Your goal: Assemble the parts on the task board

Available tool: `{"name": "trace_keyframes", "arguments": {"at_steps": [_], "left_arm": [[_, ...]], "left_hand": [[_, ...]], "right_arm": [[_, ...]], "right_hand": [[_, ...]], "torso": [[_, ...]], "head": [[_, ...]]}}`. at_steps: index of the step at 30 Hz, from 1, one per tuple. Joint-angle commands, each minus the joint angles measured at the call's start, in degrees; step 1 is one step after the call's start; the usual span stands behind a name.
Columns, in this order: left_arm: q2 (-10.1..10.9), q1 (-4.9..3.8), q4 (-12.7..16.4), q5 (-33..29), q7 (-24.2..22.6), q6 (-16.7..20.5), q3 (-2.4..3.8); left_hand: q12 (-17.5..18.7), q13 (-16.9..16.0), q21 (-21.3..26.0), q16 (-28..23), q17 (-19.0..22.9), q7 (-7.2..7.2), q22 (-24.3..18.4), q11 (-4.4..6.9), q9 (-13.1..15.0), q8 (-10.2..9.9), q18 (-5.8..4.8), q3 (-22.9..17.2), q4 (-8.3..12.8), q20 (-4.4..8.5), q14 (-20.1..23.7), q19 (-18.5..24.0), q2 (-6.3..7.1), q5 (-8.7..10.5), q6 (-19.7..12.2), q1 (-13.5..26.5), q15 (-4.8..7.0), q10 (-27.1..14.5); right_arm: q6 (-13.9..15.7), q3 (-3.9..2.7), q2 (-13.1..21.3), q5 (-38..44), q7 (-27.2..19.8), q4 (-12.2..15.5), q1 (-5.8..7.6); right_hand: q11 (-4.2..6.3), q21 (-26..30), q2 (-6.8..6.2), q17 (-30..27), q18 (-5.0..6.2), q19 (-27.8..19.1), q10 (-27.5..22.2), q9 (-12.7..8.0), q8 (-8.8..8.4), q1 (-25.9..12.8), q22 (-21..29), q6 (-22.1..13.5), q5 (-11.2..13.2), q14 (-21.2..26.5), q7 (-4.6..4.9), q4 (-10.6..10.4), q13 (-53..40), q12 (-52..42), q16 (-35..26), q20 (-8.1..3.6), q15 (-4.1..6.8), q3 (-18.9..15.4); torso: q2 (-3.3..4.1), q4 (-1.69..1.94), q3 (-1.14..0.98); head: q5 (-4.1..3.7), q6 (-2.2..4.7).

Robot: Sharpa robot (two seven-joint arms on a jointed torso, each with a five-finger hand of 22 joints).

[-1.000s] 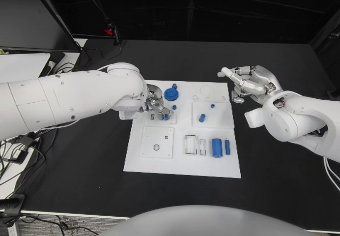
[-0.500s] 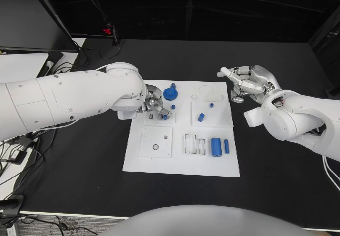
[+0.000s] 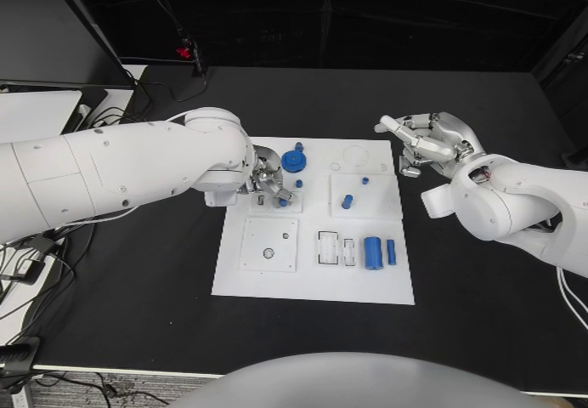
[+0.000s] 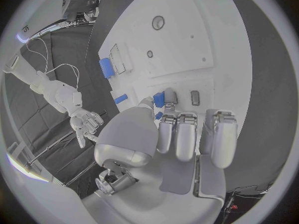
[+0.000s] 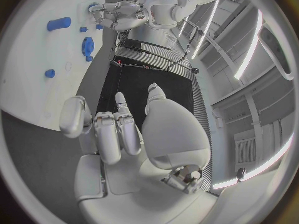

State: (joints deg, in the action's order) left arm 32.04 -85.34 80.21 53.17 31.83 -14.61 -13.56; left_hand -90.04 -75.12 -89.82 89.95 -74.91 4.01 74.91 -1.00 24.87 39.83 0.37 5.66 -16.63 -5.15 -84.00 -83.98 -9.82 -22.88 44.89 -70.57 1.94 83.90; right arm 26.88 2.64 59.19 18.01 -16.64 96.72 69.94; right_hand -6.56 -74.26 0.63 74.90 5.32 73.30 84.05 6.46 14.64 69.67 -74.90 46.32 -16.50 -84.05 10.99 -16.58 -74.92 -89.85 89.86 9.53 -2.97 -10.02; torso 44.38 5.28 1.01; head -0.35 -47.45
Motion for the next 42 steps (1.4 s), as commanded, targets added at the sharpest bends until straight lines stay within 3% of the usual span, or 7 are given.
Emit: {"name": "trace_keyframes", "arguments": {"at_steps": [1,5,11,15,29,39,42], "left_arm": [[-0.04,-0.01,-0.07,-0.18,-0.63,-0.39,0.01],[-0.07,0.00,-0.17,-0.18,-0.89,-0.13,0.01],[-0.09,0.00,-0.25,-0.18,-1.29,0.38,0.01],[0.14,0.00,-0.19,-0.18,-1.41,0.70,0.01],[2.60,-0.22,1.53,-0.18,-2.18,2.33,0.04],[4.73,-0.60,1.88,-0.57,-1.29,2.75,0.04],[4.72,-0.61,1.72,-0.95,-0.83,2.33,0.03]], "left_hand": [[0.04,-14.88,-0.18,0.05,-15.09,-0.08,15.09,0.39,0.34,-0.51,-0.37,-0.67,0.10,0.55,-6.00,-6.02,-0.11,-1.46,0.53,-1.65,0.37,6.10],[0.04,-14.88,-0.18,0.05,-15.09,-0.17,15.09,0.47,0.99,-1.04,-0.37,-1.79,0.19,0.66,-6.00,-6.02,0.27,-4.16,0.60,-3.71,0.47,6.10],[0.04,-14.88,-0.18,0.05,-15.09,-0.15,15.09,0.52,2.14,-1.93,-0.37,-5.75,0.78,0.81,-6.00,-6.02,1.04,-10.38,0.81,-8.70,0.66,6.10],[0.04,-14.88,-0.18,0.05,-15.09,0.03,15.09,0.37,2.81,-2.49,-0.37,-8.70,0.63,0.71,-6.00,-6.02,1.48,-12.38,0.97,-10.78,0.55,6.10],[0.04,-14.88,-0.18,0.05,-15.09,0.24,15.09,0.15,4.06,-3.22,-0.37,-12.24,0.53,0.37,-6.00,-6.02,3.65,-12.92,1.33,-12.53,0.33,6.10],[0.04,-14.88,-0.18,0.05,-15.09,0.36,15.09,0.05,4.38,-3.29,-0.37,-12.46,0.06,0.26,-6.00,-6.02,4.08,-12.71,1.49,-12.20,0.28,6.10],[0.04,-14.88,-0.18,0.05,-15.09,0.38,15.09,0.03,4.43,-3.33,-0.37,-12.52,-0.04,0.24,-6.00,-6.02,4.04,-12.69,1.51,-12.05,0.27,6.10]], "right_arm": [[0.24,-0.02,0.01,-0.12,0.19,0.02,0.05],[0.30,0.00,0.00,-0.12,0.37,-0.10,0.05],[0.26,0.04,-0.05,-0.12,0.66,-0.33,-0.01],[0.24,0.11,0.00,-0.12,0.89,-0.44,-0.15],[0.08,0.31,-0.16,-0.12,1.62,-1.06,-0.37],[0.15,0.33,-0.08,-0.12,1.80,-1.13,-0.45],[0.15,0.33,-0.14,-0.12,1.81,-1.18,-0.46]], "right_hand": [[-0.24,0.36,0.49,15.10,0.04,0.19,5.95,0.07,0.20,0.04,-3.57,-0.40,-0.36,-5.95,0.03,0.04,-15.08,-0.15,0.14,0.01,-0.31,-0.34],[-0.24,0.36,0.49,15.10,0.04,0.19,5.95,0.07,0.20,0.04,-3.57,-0.40,-0.36,-5.95,0.03,0.04,-15.08,-0.15,0.14,0.01,-0.31,-0.34],[-0.24,0.39,0.52,15.10,0.05,0.17,5.95,0.08,0.26,0.02,-3.56,-0.46,-0.41,-5.95,0.03,0.03,-15.08,-0.15,0.14,0.01,-0.31,-0.37],[-0.24,0.39,0.52,15.10,0.05,0.17,5.95,0.08,0.26,0.02,-3.56,-0.46,-0.41,-5.95,0.03,0.03,-15.08,-0.15,0.14,0.01,-0.31,-0.37],[-0.26,0.70,0.66,15.10,0.14,-0.13,5.95,0.09,0.40,-0.07,-3.36,-0.69,-0.48,-5.95,0.06,-0.03,-15.08,-0.15,0.14,0.02,-0.32,-0.47],[-0.27,0.83,0.74,15.10,0.18,-0.25,5.95,0.11,0.49,-0.10,-3.28,-0.80,-0.50,-5.95,0.08,-0.04,-15.08,-0.15,0.14,0.02,-0.33,-0.51],[-0.28,0.86,0.79,15.10,0.19,-0.27,5.95,0.11,0.54,-0.12,-3.28,-0.86,-0.51,-5.95,0.08,-0.05,-15.08,-0.15,0.14,0.03,-0.34,-0.54]], "torso": [[-0.01,0.01,0.01],[-0.01,0.04,0.01],[-0.02,0.02,0.02],[-0.03,0.04,0.04],[-0.03,0.03,0.00],[-0.01,0.23,-0.09],[-0.03,0.08,-0.01]], "head": [[-0.24,-0.05],[-0.43,-0.19],[-0.47,-0.32],[-0.56,-0.36],[-0.44,-0.48],[-0.16,-0.58],[0.10,-0.62]]}}
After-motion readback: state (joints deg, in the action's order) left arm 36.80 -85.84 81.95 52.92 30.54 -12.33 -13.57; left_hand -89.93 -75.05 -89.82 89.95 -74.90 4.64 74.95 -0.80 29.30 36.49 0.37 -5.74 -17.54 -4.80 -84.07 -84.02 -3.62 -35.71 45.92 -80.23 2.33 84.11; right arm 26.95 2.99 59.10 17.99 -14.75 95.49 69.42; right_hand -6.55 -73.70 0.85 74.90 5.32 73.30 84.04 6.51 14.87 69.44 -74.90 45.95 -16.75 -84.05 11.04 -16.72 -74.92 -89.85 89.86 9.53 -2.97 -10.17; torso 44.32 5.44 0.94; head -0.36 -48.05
